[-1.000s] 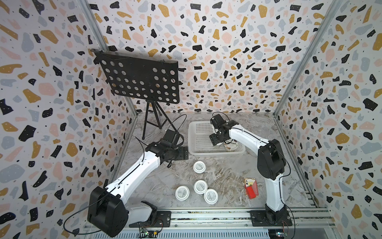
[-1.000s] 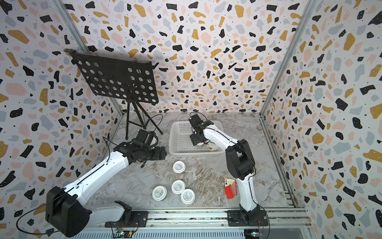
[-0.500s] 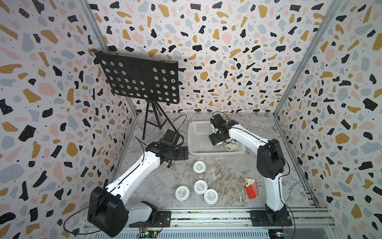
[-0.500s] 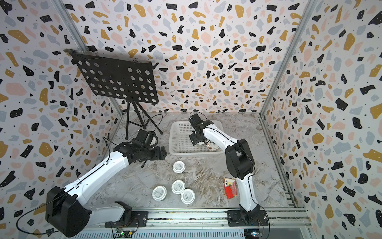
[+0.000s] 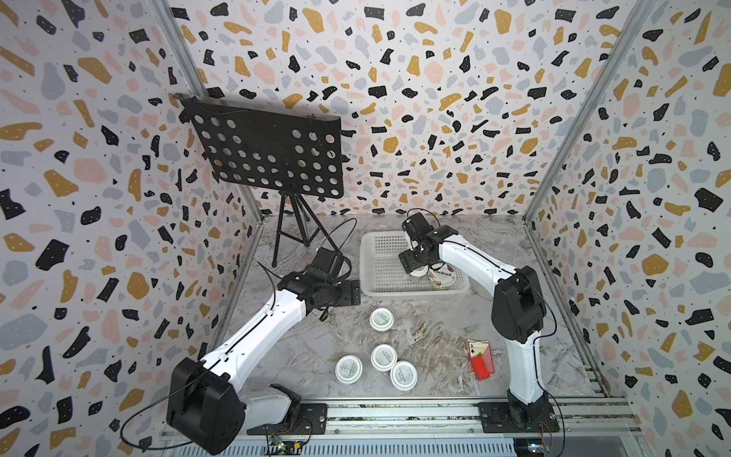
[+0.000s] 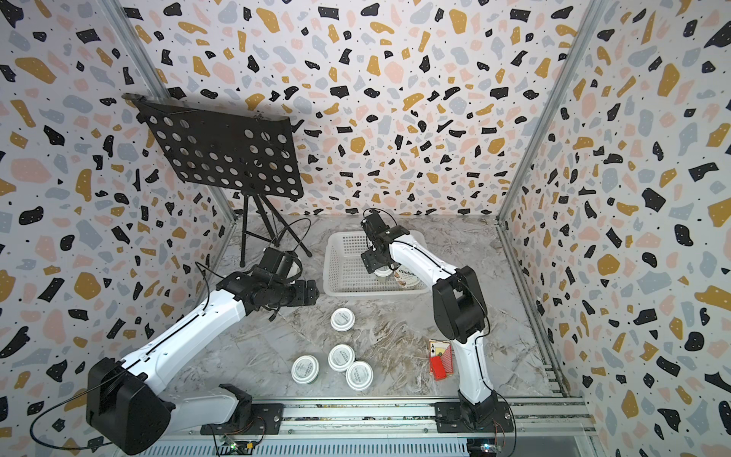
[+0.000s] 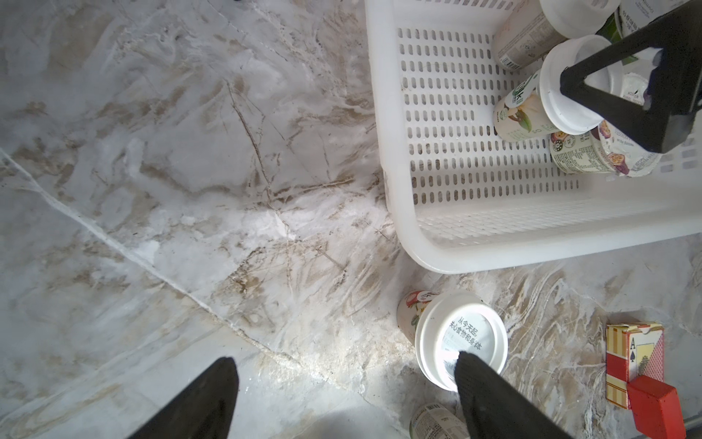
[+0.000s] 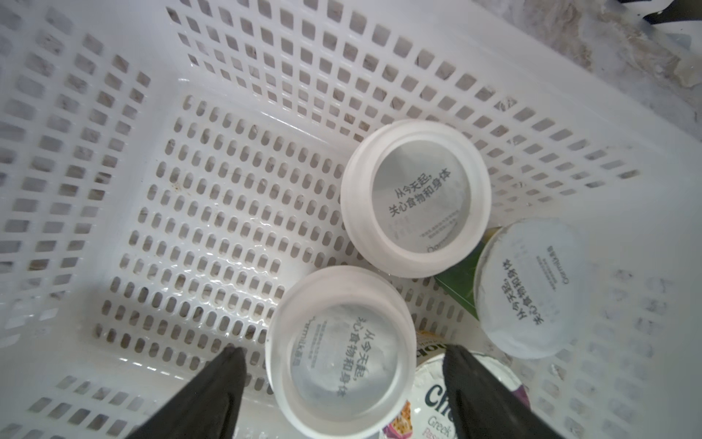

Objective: Put the yogurt in the basket
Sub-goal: Place the yogurt in the basket.

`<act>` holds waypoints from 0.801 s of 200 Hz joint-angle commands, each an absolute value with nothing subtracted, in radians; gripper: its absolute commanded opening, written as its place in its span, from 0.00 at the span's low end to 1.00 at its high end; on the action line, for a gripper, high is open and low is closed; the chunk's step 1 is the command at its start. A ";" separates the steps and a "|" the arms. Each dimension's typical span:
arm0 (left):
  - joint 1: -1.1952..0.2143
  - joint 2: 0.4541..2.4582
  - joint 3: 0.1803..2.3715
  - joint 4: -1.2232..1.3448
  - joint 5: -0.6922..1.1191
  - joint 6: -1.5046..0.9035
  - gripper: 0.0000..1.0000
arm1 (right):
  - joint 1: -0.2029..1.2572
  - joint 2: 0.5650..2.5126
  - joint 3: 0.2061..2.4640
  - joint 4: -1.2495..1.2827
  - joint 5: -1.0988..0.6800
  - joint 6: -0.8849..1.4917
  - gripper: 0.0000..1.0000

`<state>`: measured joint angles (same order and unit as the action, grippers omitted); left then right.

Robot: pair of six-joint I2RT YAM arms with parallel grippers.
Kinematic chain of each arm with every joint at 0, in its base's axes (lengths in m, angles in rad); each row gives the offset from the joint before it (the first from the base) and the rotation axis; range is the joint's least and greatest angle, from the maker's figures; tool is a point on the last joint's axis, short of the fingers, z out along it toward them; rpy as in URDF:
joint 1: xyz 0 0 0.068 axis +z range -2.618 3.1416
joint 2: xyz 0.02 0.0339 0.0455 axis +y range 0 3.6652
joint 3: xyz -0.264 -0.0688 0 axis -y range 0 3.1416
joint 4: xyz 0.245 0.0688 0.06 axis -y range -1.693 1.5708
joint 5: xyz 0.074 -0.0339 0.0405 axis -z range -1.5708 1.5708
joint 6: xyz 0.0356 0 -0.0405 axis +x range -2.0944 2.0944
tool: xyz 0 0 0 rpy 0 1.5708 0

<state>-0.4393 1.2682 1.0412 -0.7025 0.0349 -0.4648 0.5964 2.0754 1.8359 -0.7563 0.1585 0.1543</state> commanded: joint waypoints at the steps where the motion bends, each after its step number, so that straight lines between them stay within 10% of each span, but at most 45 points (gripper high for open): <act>1: -0.435 1.241 1.043 -0.687 0.021 -0.461 0.93 | 0.596 1.959 1.850 -0.817 0.112 0.173 0.85; 120: -0.434 1.171 0.996 -0.688 0.030 -0.465 0.93 | 0.615 1.841 1.620 -0.737 0.117 0.184 0.75; 160: -0.434 1.173 0.999 -0.688 0.021 -0.457 0.93 | 0.615 1.892 1.639 -0.740 0.141 0.169 0.87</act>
